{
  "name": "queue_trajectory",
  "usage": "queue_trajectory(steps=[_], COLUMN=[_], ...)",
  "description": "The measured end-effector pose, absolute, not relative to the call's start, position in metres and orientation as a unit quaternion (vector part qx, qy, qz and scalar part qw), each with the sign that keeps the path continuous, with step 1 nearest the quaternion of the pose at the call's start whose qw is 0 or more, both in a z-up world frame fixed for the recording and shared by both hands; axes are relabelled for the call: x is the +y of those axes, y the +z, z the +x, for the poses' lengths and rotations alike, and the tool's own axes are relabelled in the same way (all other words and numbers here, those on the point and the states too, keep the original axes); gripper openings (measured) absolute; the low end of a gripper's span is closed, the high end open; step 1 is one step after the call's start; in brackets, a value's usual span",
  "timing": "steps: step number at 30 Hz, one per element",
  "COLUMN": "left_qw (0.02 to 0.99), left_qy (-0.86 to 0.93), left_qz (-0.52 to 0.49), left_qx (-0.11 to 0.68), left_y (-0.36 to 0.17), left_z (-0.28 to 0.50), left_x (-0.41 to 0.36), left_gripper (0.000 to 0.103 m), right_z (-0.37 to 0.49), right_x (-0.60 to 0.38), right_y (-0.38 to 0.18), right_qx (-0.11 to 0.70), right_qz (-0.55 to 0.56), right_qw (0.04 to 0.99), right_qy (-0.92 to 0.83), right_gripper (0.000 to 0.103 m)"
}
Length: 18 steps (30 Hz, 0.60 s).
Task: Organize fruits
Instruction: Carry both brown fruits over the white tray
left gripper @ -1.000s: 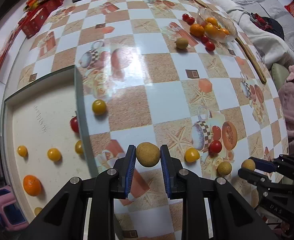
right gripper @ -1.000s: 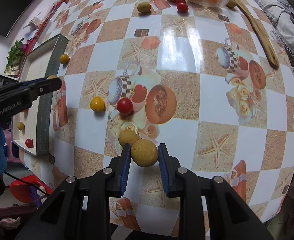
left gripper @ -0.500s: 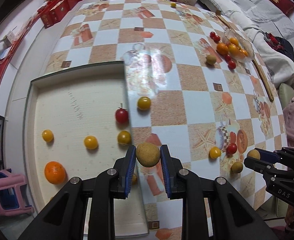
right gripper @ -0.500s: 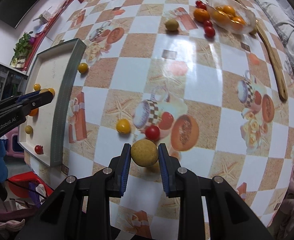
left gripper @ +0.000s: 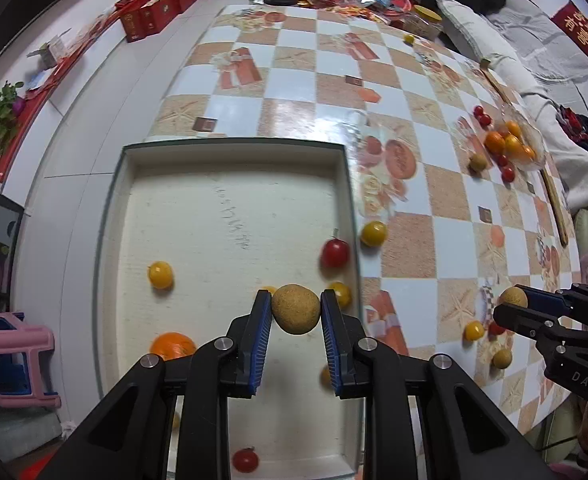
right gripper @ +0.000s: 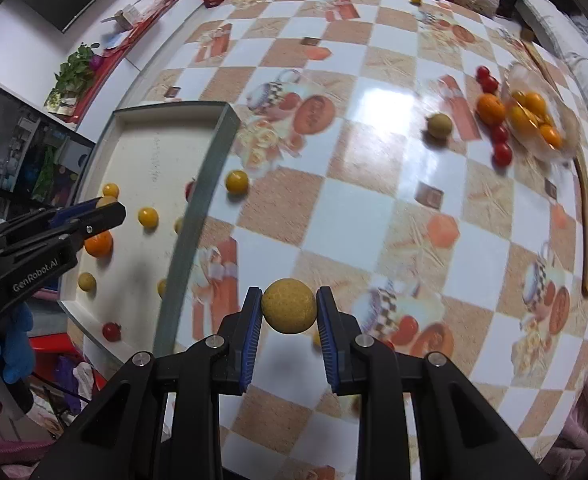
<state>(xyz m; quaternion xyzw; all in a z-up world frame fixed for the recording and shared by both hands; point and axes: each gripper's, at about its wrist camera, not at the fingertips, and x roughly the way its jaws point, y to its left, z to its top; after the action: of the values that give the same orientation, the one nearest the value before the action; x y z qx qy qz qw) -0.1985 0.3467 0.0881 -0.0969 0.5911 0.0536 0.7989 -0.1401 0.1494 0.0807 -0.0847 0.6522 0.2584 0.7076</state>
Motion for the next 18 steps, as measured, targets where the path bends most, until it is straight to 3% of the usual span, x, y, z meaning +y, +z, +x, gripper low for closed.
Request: queue_trajectory(steps=[18], left_qw=[0.803], left_qy=[0.109], left_qz=[-0.112], left_qx=[0.575], left_y=[0.084], left_z=[-0.184], left_x=[0.419], left_gripper=[0.026], right_z=[-0.117], right_x=[0.242], right_y=[0.081], right_qx=[0.640], right_qz=[-0.106], right_qw=[0.692], right_qy=[0.315], right_gripper=[0.030])
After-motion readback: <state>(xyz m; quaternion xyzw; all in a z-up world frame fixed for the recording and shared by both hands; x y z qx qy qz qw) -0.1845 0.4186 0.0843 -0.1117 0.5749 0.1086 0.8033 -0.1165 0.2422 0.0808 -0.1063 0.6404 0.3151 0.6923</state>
